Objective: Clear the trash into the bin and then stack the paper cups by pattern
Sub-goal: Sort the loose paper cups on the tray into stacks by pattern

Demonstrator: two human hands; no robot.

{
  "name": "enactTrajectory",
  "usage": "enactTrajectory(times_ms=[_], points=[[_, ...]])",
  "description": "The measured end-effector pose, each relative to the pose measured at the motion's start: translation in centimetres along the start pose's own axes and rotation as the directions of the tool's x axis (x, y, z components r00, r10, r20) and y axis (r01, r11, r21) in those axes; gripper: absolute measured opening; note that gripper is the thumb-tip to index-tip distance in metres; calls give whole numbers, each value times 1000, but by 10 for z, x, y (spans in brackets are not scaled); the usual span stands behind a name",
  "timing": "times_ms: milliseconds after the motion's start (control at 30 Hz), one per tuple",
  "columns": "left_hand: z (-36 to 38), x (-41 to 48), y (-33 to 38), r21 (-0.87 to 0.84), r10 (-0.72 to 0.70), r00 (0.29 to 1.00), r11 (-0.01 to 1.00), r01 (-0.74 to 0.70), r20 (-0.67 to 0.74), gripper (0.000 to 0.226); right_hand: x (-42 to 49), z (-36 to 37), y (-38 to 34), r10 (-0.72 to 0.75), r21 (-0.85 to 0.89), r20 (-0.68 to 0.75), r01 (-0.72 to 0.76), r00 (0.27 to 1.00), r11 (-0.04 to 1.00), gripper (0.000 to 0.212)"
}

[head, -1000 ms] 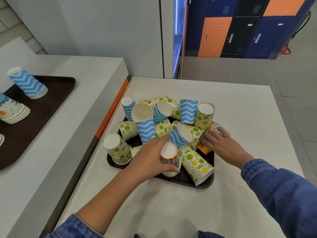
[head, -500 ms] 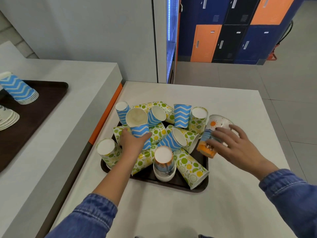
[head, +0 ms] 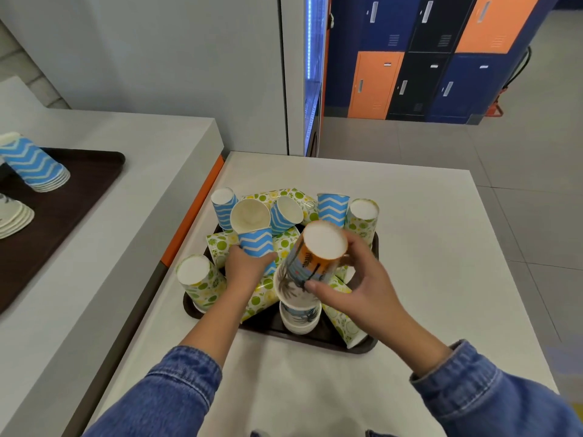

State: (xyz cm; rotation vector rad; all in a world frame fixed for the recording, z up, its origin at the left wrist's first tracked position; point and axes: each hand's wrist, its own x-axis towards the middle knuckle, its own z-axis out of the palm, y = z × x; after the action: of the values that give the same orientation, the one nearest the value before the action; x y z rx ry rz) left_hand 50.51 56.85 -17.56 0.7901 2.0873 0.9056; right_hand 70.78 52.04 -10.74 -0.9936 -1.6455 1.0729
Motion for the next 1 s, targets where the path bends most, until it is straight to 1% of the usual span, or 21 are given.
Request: enactTrajectory(times_ms=[200, 367, 467, 567, 667, 767, 900, 1000], points=[[-8, -6, -1, -5, 18, 1000, 1000, -18, 21, 69, -11, 19, 31, 99, -201, 156, -66, 983, 977, 64], [-18, -12, -7, 31, 35, 999, 999, -36, 30, 62, -18, 22, 55, 171, -296, 179, -113, 969, 949, 60], [-27, -18, -10, 86, 41, 998, 995, -45, 47, 57, -18, 22, 63, 190, -313, 177, -128, 966, 941, 61], [-37, -20, -14, 197, 62, 995, 977, -76, 78, 54, -15, 24, 66, 196, -326, 166, -134, 967, 936, 63], [-50, -22, -14, 332, 73, 992, 938, -104, 105, 60, -12, 24, 66, 201, -328, 178, -135, 963, 935, 64], [-59, -28, -7, 426, 68, 989, 897, -119, 132, 61, -10, 22, 66, 231, -307, 201, -163, 952, 938, 71], [-66, -43, 8, 464, 130, 985, 870, -170, 117, 60, -7, 15, 62, 265, -308, 215, -193, 940, 932, 85], [-76, -54, 20, 438, 201, 978, 876, -203, 53, 65, -5, 9, 56, 265, -301, 248, -186, 932, 935, 90]])
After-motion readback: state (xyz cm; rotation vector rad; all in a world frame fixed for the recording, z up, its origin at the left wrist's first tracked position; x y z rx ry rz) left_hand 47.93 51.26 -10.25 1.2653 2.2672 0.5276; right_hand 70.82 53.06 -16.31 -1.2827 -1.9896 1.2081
